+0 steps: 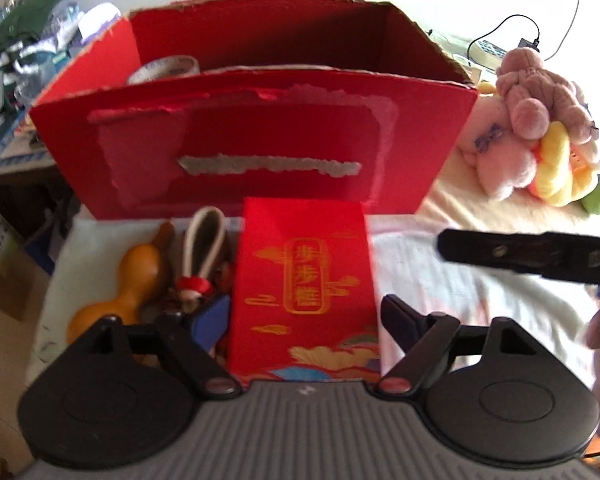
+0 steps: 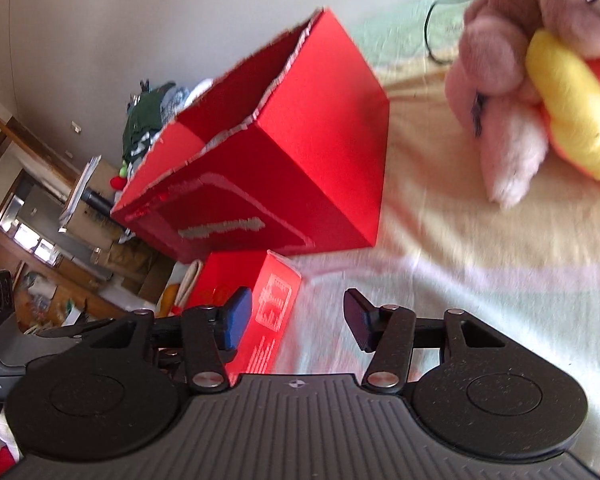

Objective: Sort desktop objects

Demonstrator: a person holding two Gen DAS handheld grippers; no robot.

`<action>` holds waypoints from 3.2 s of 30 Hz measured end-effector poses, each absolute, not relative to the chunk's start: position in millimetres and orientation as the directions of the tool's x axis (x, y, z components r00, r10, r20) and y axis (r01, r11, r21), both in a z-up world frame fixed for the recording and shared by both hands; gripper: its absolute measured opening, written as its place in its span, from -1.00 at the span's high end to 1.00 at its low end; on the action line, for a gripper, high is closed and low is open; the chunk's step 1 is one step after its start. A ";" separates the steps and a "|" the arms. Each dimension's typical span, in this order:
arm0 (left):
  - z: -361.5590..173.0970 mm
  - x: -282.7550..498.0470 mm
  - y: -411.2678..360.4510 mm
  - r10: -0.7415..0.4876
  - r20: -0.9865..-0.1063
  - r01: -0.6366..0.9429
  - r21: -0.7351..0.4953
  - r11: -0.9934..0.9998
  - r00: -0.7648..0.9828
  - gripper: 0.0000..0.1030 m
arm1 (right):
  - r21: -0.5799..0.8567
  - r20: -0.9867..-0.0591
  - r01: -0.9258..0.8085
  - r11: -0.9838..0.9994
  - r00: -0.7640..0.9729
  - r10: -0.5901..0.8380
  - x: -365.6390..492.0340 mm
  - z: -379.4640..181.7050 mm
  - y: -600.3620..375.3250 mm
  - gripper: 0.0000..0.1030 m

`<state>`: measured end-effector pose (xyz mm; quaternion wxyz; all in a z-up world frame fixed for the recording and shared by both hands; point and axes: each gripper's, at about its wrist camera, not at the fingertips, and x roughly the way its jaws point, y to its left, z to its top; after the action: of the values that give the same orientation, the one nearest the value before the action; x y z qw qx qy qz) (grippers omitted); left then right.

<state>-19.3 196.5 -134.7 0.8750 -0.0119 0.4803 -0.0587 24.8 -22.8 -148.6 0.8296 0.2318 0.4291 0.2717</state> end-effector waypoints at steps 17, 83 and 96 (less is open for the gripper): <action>-146.4 -14.4 110.2 -0.256 -0.865 0.310 -0.124 0.943 0.431 -0.68 | 0.660 -0.643 -0.117 0.742 0.424 0.638 20.3 -163.9 -67.5 -0.08; -72.4 160.8 240.4 -0.280 -0.833 0.371 -0.099 0.923 0.476 -0.54 | 0.527 -0.752 -0.125 0.841 0.393 0.530 202.9 -91.8 81.7 0.01; -95.1 186.1 253.1 -0.288 -0.888 0.337 -0.165 0.927 0.358 -0.47 | 0.541 -0.811 -0.078 0.838 0.214 0.544 224.7 -118.1 90.9 0.39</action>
<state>186.1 253.1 -95.1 0.8238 0.0227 0.5337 -0.1898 224.7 90.9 -118.1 0.7540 0.1966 0.5919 0.2063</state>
